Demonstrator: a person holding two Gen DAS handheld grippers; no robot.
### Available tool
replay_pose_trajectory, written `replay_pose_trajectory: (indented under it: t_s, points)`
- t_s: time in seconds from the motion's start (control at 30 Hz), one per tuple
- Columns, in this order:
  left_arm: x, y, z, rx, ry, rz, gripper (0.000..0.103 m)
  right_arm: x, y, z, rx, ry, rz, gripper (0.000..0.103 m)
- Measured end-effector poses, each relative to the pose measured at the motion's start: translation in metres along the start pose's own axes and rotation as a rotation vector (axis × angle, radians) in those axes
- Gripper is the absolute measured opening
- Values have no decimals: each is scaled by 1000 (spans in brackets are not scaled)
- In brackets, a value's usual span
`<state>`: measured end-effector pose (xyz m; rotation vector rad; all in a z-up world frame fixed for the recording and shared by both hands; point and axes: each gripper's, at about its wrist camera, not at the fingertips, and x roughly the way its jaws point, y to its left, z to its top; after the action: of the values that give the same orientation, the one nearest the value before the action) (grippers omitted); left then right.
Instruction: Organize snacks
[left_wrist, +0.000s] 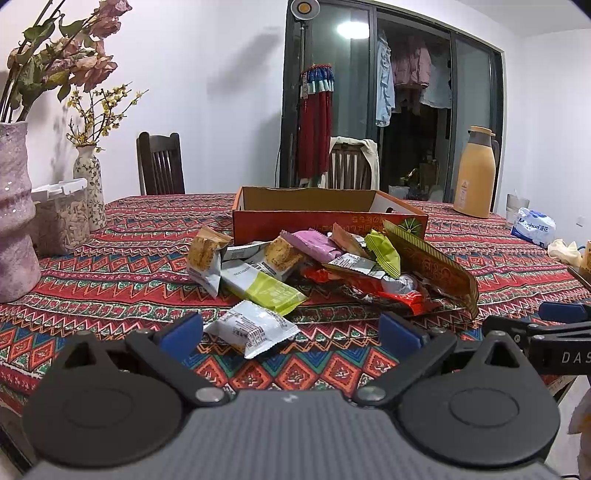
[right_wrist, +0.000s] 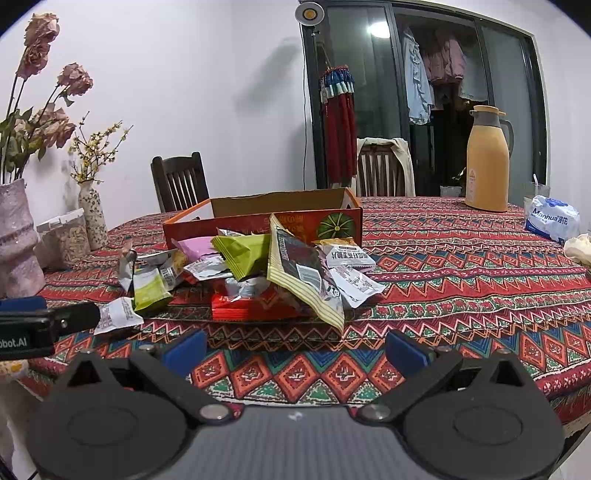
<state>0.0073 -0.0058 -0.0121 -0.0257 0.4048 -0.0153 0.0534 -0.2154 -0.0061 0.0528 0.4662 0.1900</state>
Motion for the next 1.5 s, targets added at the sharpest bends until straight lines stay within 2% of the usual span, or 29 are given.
replay_pose_trajectory:
  t_s: [1.1,1.5]
  points:
    - [1,0,-3,-5,4,-1,103,1,0,-4,5,5,1,103]
    - [5,1,-3,-18,17,-20,103,5,-5,-3,33,33,17,103]
